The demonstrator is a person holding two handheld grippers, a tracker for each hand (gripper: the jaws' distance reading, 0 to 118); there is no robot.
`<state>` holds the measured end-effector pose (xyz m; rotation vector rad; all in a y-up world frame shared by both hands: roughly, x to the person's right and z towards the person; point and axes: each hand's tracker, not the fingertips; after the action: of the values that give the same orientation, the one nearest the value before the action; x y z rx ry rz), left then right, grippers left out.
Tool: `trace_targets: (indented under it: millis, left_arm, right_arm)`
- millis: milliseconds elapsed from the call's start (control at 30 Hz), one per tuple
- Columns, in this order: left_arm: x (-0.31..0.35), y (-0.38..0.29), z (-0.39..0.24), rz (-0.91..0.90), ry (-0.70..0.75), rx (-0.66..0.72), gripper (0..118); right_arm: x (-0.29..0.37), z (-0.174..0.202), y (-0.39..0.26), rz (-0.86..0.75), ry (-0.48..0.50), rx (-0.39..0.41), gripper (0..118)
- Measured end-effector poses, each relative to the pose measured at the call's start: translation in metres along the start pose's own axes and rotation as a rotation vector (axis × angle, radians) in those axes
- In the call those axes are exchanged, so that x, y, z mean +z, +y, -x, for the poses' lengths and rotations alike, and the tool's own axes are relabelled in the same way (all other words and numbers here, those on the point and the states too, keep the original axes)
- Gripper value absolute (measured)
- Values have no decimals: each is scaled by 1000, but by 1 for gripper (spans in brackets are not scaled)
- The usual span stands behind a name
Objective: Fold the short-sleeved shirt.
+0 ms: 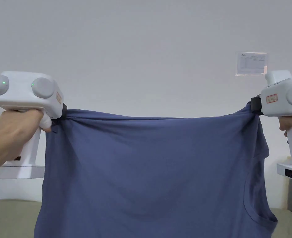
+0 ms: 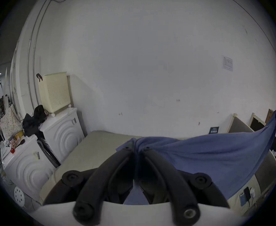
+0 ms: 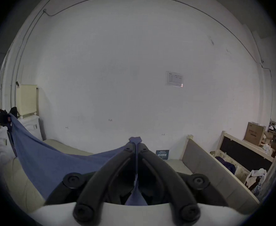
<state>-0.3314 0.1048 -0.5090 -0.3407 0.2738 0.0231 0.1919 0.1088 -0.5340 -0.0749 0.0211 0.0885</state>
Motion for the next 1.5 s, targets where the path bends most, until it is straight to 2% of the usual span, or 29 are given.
trace_targets:
  millis: [367,533,633,667,733,767,900,967,1100,1233,1267,1367,1400,1500]
  left_arm:
    - [-85,8,-30,-29,66,-41,5]
    - [-131,-34,-41,2,66,-46,5]
    - [-161,-77,-45,56,54,-57,5]
    - [-171,-95,-44,74,37,-58,5]
    - [-185,-135,-45,147,21,-90,5]
    - [-190,-158,-44,179,13,-112,5]
    - [-183,-247,-31,291,-39,-137,5]
    - [-166,-287,-23,330,-51,-158,5]
    - [-115,-363,2,429,-76,-141,5]
    - [-64,-425,38,469,-98,-91,5]
    - [-48,-439,44,487,-90,-106,5]
    - [-1,-472,63,506,-104,-117,5]
    - [13,-483,69,513,-100,-107,5]
    - [51,-512,83,531,-125,-83,5]
  right_arm:
    - [-89,17,10,-22,-44,-2,3]
    - [-119,23,-31,22,-61,-1,3]
    - [-135,24,-75,80,-43,12,3]
    - [-137,25,-95,118,-40,47,3]
    - [-132,28,-137,176,-21,44,3]
    - [-126,29,-161,202,11,7,3]
    - [-81,35,-253,352,59,17,3]
    - [-50,34,-295,408,124,20,3]
    - [29,34,-362,468,112,-46,3]
    - [109,33,-413,525,151,-109,3]
    - [116,15,-431,552,160,-106,3]
    - [164,6,-457,579,178,-105,3]
    - [193,23,-455,578,180,-101,3]
    - [233,26,-470,592,198,-105,3]
